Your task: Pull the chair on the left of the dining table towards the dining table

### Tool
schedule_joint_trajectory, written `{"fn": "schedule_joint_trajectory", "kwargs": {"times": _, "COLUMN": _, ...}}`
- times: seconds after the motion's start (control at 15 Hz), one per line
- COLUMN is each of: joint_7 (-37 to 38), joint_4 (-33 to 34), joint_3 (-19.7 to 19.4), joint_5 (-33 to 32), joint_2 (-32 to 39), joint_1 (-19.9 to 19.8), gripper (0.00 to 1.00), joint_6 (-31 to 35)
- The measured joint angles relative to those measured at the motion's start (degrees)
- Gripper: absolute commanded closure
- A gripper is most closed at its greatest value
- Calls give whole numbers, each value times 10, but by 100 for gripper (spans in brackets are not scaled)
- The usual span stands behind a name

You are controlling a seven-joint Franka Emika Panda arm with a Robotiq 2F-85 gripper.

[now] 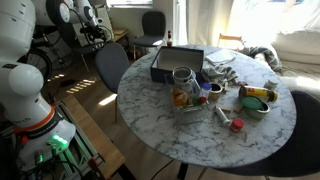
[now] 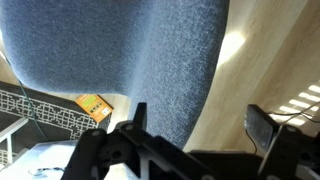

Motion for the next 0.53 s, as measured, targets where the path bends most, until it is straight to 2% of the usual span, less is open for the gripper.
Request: {"fn": "schedule_joint_trajectory", "kwargs": {"times": 0.53, "joint_7": 7, "joint_4": 13, "joint_3": -3, "joint_5": 4, "joint_2": 16, "joint_1": -3, "gripper": 0, "joint_6": 6}}
